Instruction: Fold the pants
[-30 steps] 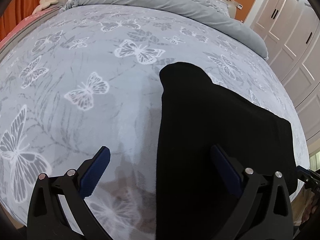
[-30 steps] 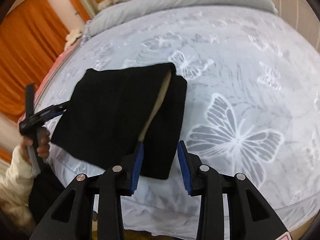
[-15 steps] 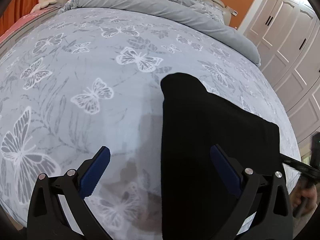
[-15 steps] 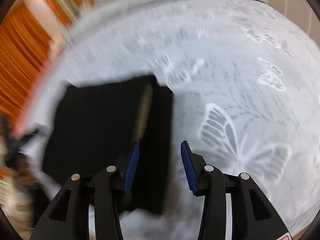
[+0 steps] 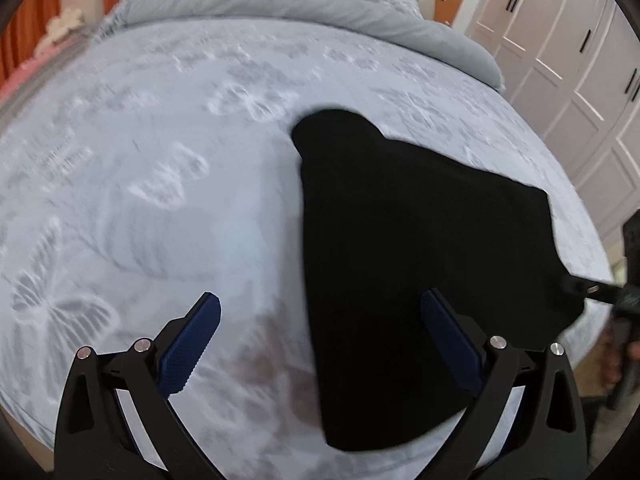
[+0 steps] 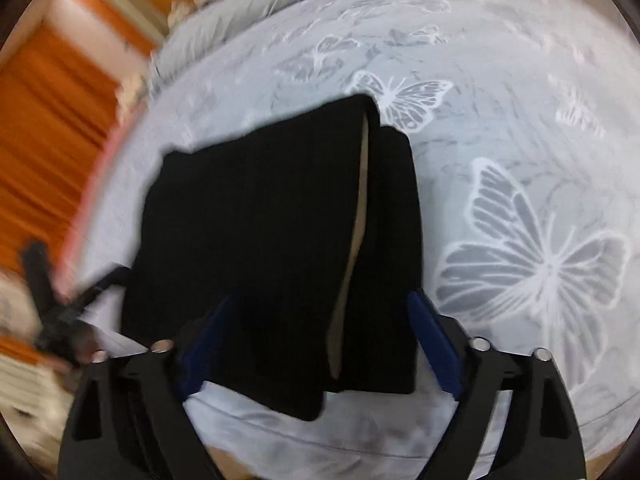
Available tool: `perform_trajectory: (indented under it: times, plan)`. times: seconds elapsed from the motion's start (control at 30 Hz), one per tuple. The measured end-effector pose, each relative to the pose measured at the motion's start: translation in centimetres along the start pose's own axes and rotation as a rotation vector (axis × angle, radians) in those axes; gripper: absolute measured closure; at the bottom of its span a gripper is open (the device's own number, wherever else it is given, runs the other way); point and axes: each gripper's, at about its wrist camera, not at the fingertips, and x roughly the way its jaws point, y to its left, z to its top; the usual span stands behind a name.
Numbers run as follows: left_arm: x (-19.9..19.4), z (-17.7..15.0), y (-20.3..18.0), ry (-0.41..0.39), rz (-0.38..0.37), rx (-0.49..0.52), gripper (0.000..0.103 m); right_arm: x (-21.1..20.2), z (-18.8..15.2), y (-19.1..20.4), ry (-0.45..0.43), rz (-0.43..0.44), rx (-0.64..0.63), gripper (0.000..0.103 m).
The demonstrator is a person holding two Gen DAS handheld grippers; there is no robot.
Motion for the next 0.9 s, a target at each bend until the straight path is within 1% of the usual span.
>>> perform_trajectory:
  times: [0.03,0.1,0.13,0.17,0.2,0.23,0.27,0.3,0.33,0.37,0.4,0.43,0.47,0.5,0.53,0.6,0.63,0.7,0.77,0.83,0.9]
  plan:
    - [0.4,-0.4,-0.2,0.024,-0.028,-0.004,0.005,0.6,0.1,0.3,0.017,-0.014,-0.009,0.016]
    - [1.6,-1.1,-0.3,0.111,-0.113,-0.026,0.005,0.5,-0.7,-1.1,0.032,0.046,0.07,0.016]
    - [2.4,-1.5,-0.3,0.159,-0.159,-0.041,0.005,0.7,-0.8,-1.9,0.051,0.093,0.124,0.016]
    - [2.9,-1.7,-0.4,0.191,-0.193,-0.053,0.005,0.6,-0.9,-2.4,0.054,0.119,0.146,0.015]
    - [3.3,-1.9,-0.5,0.204,-0.214,-0.062,0.005,0.7,-0.9,-2.6,0.047,0.14,0.155,0.013]
    - [3.3,-1.9,-0.7,0.179,-0.208,-0.051,0.005,0.6,-1.0,-2.5,0.038,0.147,0.146,0.014]
    - [3.4,-1.6,-0.9,0.175,-0.229,-0.037,0.007,0.6,-1.1,-2.4,0.028,0.158,0.139,0.015]
    - [3.8,-1.2,-1.0,0.182,-0.252,-0.035,0.013,0.5,-1.3,-2.5,0.02,0.179,0.144,0.024]
    - [4.2,-0.8,-0.9,0.183,-0.261,-0.057,0.02,0.4,-1.4,-2.7,0.01,0.206,0.165,0.033]
    - [4.4,-0.5,-0.7,0.179,-0.269,-0.082,0.03,0.4,-1.3,-2.9,0.009,0.243,0.181,0.042]
    - [4.5,-0.4,-0.6,0.178,-0.275,-0.093,0.036,0.2,-1.4,-3.1,0.004,0.285,0.207,0.058]
    - [4.4,-0.2,-0.4,0.177,-0.282,-0.109,0.048,-0.2,-1.6,-2.9,-0.004,0.289,0.207,0.063]
    - [4.0,-0.2,-0.2,0.172,-0.294,-0.124,0.053,-0.9,-1.9,-2.5,-0.023,0.293,0.2,0.065]
    - [3.7,-0.1,-0.1,0.169,-0.305,-0.134,0.061,-1.4,-1.8,-2.1,-0.035,0.308,0.205,0.067]
    - [2.9,-0.1,-0.1,0.163,-0.304,-0.138,0.067,-2.2,-2.0,-1.8,-0.046,0.333,0.212,0.068]
    - [1.3,-0.3,-0.2,0.145,-0.305,-0.137,0.07,-4.0,-3.1,-0.8,-0.072,0.401,0.224,0.07]
    - [-0.1,-0.5,-0.3,0.133,-0.312,-0.137,0.071,-4.6,-3.5,-0.5,-0.076,0.413,0.219,0.07]
    - [-2.3,-1.4,-0.4,0.135,-0.32,-0.137,0.071,-6.1,-5.2,0.5,-0.069,0.437,0.208,0.07]
    - [-4.7,-3.0,-0.5,0.156,-0.307,-0.104,0.07,-6.9,-7.2,1.4,-0.04,0.453,0.205,0.07]
    - [-6.2,-4.6,-0.2,0.192,-0.304,-0.096,0.07,-7.6,-9.0,2.3,-0.016,0.463,0.2,0.07]
    - [-7.7,-5.9,0.2,0.207,-0.306,-0.095,0.07,-8.7,-10.0,3.2,-0.015,0.473,0.186,0.07]
